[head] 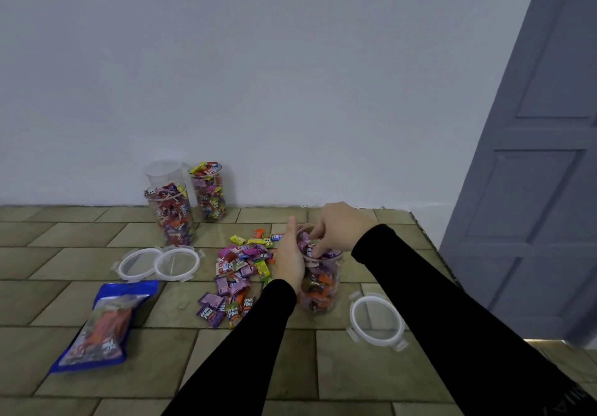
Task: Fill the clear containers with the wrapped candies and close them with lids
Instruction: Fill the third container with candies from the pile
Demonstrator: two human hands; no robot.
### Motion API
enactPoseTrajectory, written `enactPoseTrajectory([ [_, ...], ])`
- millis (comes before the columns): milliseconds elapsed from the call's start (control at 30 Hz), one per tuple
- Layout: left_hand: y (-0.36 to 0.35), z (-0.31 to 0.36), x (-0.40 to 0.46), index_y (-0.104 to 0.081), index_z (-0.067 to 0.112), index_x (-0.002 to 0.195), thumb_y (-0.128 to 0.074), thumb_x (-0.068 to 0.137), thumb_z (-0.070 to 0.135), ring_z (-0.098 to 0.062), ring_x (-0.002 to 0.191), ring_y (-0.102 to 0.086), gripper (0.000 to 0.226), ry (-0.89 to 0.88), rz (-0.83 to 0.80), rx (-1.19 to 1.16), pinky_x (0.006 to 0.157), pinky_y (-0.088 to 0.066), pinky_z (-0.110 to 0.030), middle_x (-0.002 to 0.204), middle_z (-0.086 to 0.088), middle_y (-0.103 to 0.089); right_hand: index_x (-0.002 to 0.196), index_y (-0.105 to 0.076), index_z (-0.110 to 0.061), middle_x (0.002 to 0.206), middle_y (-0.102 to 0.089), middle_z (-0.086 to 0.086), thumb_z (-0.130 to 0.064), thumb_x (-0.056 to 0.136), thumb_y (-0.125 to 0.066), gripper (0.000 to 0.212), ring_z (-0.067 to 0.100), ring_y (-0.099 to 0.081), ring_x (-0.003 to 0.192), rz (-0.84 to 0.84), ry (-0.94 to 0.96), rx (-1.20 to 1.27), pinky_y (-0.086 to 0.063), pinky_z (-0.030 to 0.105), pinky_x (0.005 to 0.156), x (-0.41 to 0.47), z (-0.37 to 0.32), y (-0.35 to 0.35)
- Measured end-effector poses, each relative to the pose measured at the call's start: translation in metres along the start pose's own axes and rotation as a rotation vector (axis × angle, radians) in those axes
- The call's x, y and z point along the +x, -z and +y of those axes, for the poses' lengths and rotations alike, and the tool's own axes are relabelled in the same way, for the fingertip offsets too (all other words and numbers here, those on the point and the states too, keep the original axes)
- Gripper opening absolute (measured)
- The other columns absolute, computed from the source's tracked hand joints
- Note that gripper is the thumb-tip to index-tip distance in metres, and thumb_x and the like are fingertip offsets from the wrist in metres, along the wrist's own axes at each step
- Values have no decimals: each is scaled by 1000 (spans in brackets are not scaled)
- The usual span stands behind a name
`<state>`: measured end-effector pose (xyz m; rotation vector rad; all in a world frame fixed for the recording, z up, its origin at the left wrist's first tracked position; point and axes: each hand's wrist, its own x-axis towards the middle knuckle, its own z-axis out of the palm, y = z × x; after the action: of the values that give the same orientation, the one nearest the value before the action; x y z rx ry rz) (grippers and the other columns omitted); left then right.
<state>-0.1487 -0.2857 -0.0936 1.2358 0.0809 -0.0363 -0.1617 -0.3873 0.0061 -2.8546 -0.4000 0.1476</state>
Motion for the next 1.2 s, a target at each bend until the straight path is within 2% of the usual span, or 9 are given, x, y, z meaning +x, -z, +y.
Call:
enactPoseTrajectory([
  [167, 1, 0, -3, -74, 11, 92, -35, 100, 50, -24, 91, -70, 56, 2, 10, -10, 84, -53, -35, 90, -9, -75, 99, -75, -9, 97, -72, 5, -23, 77, -78, 27, 17, -60, 77, -18, -47, -96, -46, 26, 68, 8, -3, -10],
  [267, 1, 1, -6, -73, 9, 93, -34, 100, 50, -19, 87, -71, 57, 8, 1, -3, 74, -51, -29, 90, -8, -76, 100, -74, -8, 98, -72, 6, -20, 79, -74, 24, 22, -66, 87, -14, -65, -158, -53, 32, 80, 13, -3, -18],
  [433, 1, 1, -6, -72, 8, 96, -35, 100, 48, -20, 88, -71, 55, 11, 11, -11, 72, -52, -28, 89, -9, -76, 98, -70, -7, 85, -60, 4, -20, 82, -70, 20, 20, -53, 75, -50, -66, -205, -43, 29, 69, 14, -8, -17],
  [600, 2, -2, -4, -74, 11, 86, -38, 100, 47, -23, 82, -71, 53, -20, -6, -34, 82, -53, -36, 84, -10, -75, 102, -72, -6, 102, -71, 7, -20, 76, -79, 30, 23, -66, 89, -26, -67, -75, -53, 29, 76, 8, -5, -8],
  [733, 2, -3, 0, -75, 19, 82, -36, 101, 43, -21, 83, -70, 50, -44, 11, -35, 87, -51, -39, 82, -6, -75, 105, -70, -8, 102, -68, 5, -25, 73, -81, 38, 20, -62, 90, 103, -33, 78, -39, 21, 56, 5, -7, -4],
  [900, 3, -5, 0, -74, 20, 90, -35, 101, 47, -26, 97, -68, 48, -37, 23, -15, 97, -48, -45, 86, -7, -75, 80, -69, -5, 62, -50, -2, -25, 74, -80, 24, 14, -50, 58, 88, -36, 3, -29, 22, 45, 7, -16, -6],
  [1000, 4, -3, -1, -72, 12, 94, -34, 101, 48, -24, 87, -69, 52, -19, 2, -17, 91, -50, -43, 82, -8, -74, 70, -63, -8, 67, -55, 1, -22, 70, -81, 23, 14, -50, 56, 101, -57, -46, -35, 23, 47, 10, -18, -10],
  [1100, 5, -2, 0, -72, 10, 92, -36, 100, 47, -20, 78, -71, 53, 2, -17, -17, 76, -54, -33, 80, -8, -74, 90, -73, -6, 82, -64, 7, -17, 72, -79, 22, 21, -59, 68, 117, -63, -58, -45, 25, 58, 11, -16, -16],
  [1200, 3, -2, 0, -67, 8, 81, -34, 102, 43, -12, 60, -65, 52, -5, -27, -24, 58, -50, -22, 64, 0, -69, 90, -75, -7, 75, -58, 7, -12, 76, -71, 16, 17, -50, 55, 99, -38, -56, -34, 19, 48, 14, -12, -25],
])
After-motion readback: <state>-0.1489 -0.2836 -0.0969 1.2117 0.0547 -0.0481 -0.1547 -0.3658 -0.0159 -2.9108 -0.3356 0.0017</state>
